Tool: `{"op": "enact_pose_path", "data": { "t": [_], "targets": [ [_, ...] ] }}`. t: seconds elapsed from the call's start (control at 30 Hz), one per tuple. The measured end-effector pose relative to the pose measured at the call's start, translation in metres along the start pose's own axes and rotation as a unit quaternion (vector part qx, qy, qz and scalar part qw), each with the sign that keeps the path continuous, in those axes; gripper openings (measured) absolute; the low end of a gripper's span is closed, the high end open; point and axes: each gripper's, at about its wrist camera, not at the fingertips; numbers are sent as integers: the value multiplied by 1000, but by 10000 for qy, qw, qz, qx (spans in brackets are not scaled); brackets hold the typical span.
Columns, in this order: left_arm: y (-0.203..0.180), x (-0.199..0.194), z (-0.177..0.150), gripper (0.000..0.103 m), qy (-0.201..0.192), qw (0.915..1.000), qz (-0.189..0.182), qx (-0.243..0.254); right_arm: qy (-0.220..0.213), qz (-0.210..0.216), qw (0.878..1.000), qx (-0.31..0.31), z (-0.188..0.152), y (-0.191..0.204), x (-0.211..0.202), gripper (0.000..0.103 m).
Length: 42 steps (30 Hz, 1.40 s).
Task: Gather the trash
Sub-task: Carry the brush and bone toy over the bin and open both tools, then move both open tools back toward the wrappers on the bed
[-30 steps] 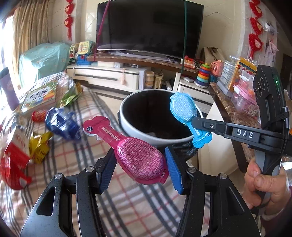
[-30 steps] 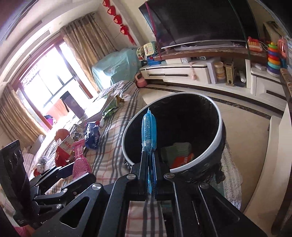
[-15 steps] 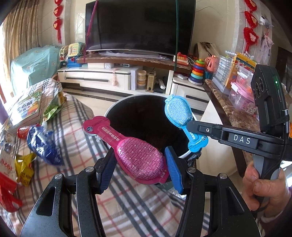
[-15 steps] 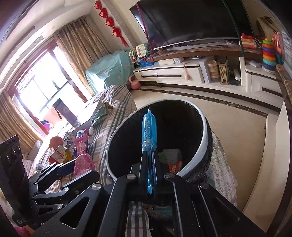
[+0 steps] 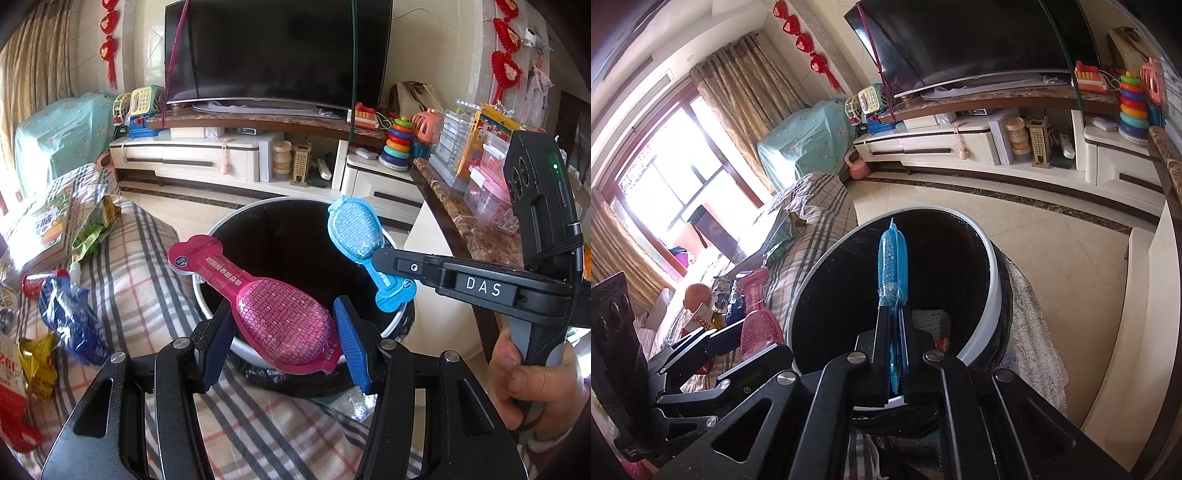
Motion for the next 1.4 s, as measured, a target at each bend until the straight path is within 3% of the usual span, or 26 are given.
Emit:
{"op": "enact_pose_path", "data": {
  "t": [0.47,0.67,0.7,0.73,0.8,0.9,1.13,1.4],
  "targets": [
    [2,24,11,54,201,9998,-45,-47,188,-39,9998,57,4,-10,12,4],
    [5,29,14,57,263,9996,9,-110,211,-71,9997,95,6,-12,11,13],
    [6,28,14,60,250,9996,18,-120,194,-67,9997,100,6,-12,11,20],
    [7,26,13,64,227,9996,43,-133,162,-53,9998,98,6,-11,9,35],
    [9,23,11,65,193,9997,68,-156,98,-72,9999,70,6,-9,6,49],
    [14,14,6,65,137,9996,99,-236,37,-54,10000,30,7,-3,2,49],
    [34,-17,-18,71,-33,9983,242,-538,-233,4,9997,26,-2,17,-9,85],
    [69,-51,-49,73,-133,9937,447,-1014,-248,72,9994,-240,-15,56,-10,93]
  ]
}}
Point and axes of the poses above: each gripper's, at about its wrist camera, not at the fingertips, and x roughly the way its jaws point, y to its left, z to its top, and after that the axes turned 12 degrees about -x, right-handed
